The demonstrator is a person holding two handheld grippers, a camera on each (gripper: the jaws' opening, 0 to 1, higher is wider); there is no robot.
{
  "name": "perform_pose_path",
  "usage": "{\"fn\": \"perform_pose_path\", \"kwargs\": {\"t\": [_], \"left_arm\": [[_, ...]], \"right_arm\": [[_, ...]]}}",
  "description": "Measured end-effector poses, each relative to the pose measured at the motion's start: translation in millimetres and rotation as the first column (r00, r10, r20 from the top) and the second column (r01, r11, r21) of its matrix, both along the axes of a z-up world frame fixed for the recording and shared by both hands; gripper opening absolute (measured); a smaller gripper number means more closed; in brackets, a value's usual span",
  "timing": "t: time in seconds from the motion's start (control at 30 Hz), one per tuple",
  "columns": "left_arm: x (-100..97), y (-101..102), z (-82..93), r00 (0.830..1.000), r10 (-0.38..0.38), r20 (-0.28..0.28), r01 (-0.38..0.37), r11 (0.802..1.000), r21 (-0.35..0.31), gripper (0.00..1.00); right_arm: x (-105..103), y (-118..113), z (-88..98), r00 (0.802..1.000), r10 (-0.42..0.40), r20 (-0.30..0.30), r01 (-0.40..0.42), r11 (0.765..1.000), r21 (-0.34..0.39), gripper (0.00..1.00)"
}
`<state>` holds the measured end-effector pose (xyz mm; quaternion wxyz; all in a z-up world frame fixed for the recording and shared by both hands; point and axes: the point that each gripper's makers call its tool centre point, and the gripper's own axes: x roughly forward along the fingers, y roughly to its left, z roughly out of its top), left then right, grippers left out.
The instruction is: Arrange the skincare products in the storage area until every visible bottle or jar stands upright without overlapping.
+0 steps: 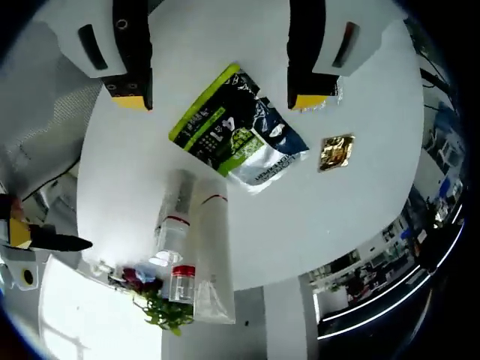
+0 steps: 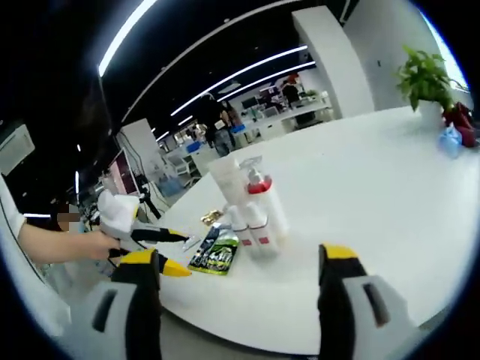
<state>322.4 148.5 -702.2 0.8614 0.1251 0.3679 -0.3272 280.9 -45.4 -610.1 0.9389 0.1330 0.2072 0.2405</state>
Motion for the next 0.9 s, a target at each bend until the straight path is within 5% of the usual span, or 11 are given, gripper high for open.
{"fn": "perform_pose_path", "kwargs": {"t": [0.9], "left_arm": [[-55.0, 46.4, 41.8, 0.964, 0.264, 0.026, -0.258, 0.954, -0.152, 0.97]], "right_arm": [[0.8, -0.1, -1.5, 1.000, -0.001, 0.010, 0.001, 0.999, -0.035, 0.87]]}}
